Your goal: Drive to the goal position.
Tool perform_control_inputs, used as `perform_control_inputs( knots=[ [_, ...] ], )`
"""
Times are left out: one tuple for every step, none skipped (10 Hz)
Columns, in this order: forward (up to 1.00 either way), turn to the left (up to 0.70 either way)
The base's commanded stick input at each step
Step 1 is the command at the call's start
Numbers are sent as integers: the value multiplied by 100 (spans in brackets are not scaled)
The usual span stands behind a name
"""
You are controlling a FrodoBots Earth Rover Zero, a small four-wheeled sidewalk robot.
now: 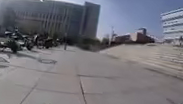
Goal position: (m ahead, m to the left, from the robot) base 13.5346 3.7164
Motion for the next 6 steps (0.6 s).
perform_control_inputs(
  knots=[
    [100, 0],
    [100, 0],
    [100, 0],
    [100, 0],
    [100, 0],
    [100, 0]
  ],
)
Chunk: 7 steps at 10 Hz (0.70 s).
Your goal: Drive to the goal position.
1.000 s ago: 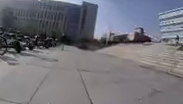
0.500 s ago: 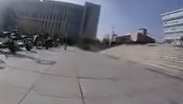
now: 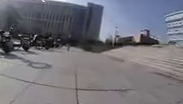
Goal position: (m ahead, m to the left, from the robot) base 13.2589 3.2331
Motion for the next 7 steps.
perform_control_inputs(
  knots=[
    [100, 0],
    [100, 0],
    [100, 0],
    [100, 0],
    [100, 0],
    [100, 0],
    [100, 0]
  ],
)
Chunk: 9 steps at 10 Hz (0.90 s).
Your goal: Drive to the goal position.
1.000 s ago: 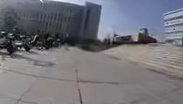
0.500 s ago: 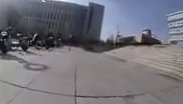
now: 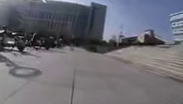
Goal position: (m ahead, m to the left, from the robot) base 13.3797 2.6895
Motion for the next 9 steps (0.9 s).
perform_control_inputs(
  knots=[
    [100, 0],
    [100, 0],
    [100, 0],
    [100, 0],
    [100, 0],
    [100, 0],
    [100, 0],
    [100, 0],
    [100, 0]
  ],
)
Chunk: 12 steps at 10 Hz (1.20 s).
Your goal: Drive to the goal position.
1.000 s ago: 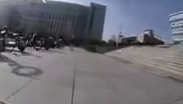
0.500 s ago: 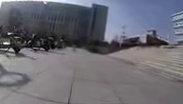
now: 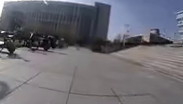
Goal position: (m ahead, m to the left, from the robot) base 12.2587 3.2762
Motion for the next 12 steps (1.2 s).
perform_control_inputs(
  knots=[
    [100, 0],
    [100, 0],
    [100, 0],
    [100, 3],
    [100, 10],
    [100, -39],
    [100, -38],
    [100, -39],
    [100, -37],
    [100, -35],
    [100, -37],
    [100, 0]
  ],
)
